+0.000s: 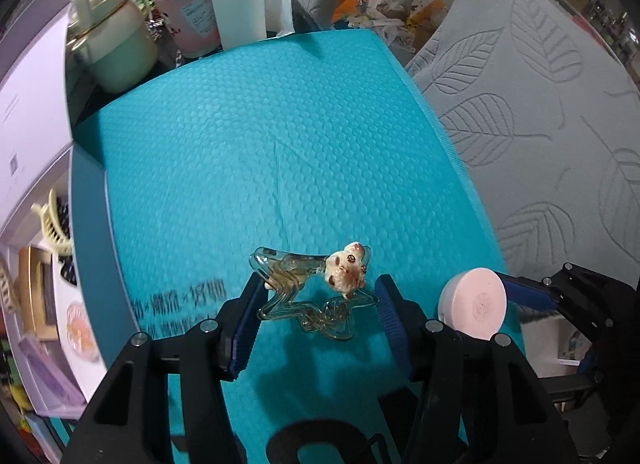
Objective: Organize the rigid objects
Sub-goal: 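Lift and carry the claw with the left tool while the right tool carries the pink compact toward the box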
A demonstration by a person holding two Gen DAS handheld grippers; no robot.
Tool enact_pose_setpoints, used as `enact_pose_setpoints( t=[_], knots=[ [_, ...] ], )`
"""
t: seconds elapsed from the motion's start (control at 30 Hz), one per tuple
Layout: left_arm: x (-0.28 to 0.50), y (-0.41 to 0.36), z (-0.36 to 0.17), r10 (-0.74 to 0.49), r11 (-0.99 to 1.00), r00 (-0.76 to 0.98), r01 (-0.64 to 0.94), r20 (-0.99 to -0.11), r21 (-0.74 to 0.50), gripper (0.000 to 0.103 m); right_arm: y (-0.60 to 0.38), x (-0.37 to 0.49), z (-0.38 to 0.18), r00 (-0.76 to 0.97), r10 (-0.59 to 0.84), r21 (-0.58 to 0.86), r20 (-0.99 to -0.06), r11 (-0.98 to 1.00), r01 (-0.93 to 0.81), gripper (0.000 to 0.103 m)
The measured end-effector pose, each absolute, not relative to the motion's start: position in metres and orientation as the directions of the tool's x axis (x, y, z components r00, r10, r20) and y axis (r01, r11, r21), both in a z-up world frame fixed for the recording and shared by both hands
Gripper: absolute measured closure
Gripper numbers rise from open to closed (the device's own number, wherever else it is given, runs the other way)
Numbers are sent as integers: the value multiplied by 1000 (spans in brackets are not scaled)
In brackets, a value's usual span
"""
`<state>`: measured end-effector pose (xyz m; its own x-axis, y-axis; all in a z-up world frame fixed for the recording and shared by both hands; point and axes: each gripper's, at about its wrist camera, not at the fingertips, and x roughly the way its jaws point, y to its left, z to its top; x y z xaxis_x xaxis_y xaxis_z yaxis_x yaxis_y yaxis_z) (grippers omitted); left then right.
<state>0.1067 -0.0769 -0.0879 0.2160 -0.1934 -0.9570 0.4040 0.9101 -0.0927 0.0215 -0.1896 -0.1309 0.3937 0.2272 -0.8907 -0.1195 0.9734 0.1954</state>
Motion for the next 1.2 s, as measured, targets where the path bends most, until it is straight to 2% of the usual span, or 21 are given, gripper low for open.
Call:
enact_pose_setpoints(
  t=[0.37, 0.8, 1.2],
  knots=[
    [74, -65, -70, -214, 918, 245, 382, -946, -109, 48, -173, -13, -110, 415, 233, 192, -879, 971, -140, 51],
    [29, -45, -61, -228, 888, 234, 449, -945, -103, 48, -139, -52, -96, 443, 192, 140, -876, 979, -147, 51],
    [-4, -13, -36, -185, 950, 312, 299, -932, -89, 48, -113, -60, -75, 448, 257, 126, -856, 945, -302, 51]
  ],
)
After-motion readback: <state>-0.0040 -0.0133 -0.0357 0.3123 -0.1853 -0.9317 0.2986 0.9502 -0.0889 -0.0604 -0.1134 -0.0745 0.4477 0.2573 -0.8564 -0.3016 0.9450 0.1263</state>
